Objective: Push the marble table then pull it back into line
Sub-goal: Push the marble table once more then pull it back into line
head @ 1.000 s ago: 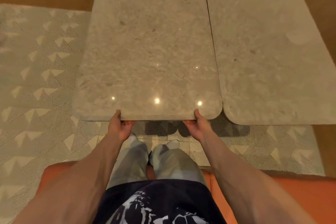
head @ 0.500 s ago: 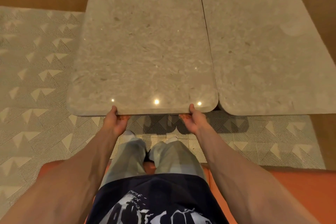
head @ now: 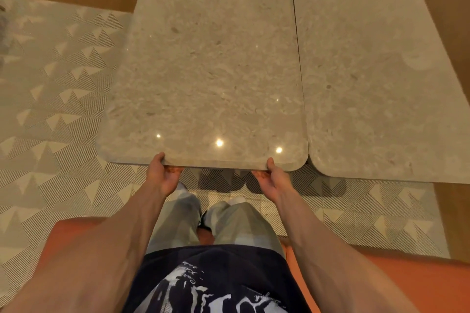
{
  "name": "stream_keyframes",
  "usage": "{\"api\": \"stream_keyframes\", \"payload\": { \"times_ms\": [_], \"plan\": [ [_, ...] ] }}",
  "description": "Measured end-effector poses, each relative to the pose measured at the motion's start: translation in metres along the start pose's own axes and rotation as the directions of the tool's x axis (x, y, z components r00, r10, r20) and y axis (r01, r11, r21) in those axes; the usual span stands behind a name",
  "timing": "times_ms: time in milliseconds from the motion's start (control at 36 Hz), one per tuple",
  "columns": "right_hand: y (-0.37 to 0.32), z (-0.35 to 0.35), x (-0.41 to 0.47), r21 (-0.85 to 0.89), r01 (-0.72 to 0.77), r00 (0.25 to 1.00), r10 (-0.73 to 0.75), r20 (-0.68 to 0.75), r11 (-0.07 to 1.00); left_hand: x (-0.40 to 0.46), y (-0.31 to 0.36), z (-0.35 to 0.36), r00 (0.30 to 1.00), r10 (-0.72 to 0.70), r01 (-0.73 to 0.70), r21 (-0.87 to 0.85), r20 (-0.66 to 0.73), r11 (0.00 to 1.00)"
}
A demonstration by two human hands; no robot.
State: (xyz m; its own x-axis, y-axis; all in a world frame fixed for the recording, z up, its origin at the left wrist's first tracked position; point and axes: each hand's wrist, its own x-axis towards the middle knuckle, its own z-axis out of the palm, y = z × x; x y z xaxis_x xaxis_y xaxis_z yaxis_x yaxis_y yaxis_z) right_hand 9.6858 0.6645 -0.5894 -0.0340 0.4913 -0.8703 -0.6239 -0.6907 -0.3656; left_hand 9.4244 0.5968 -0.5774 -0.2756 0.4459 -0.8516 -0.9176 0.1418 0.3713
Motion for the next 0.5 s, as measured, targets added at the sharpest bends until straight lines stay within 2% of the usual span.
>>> {"api": "stream_keyframes", "payload": {
  "times_ms": [333,500],
  "plan": [
    [-0.0033,-0.0006,-0.0037,-0.001,-0.044,0.999,0.044,-0.003,0.999,-0.0018,0.0008,0.0021,0.999,-0.011,0.010,-0.011,-0.033,1.000],
    [-0.0044,0.0013,-0.0071,0.036,-0.069,0.997,0.070,-0.028,0.997,-0.0014,0.0034,0.0042,0.998,-0.037,0.033,-0.073,-0.059,0.997]
  ]
}}
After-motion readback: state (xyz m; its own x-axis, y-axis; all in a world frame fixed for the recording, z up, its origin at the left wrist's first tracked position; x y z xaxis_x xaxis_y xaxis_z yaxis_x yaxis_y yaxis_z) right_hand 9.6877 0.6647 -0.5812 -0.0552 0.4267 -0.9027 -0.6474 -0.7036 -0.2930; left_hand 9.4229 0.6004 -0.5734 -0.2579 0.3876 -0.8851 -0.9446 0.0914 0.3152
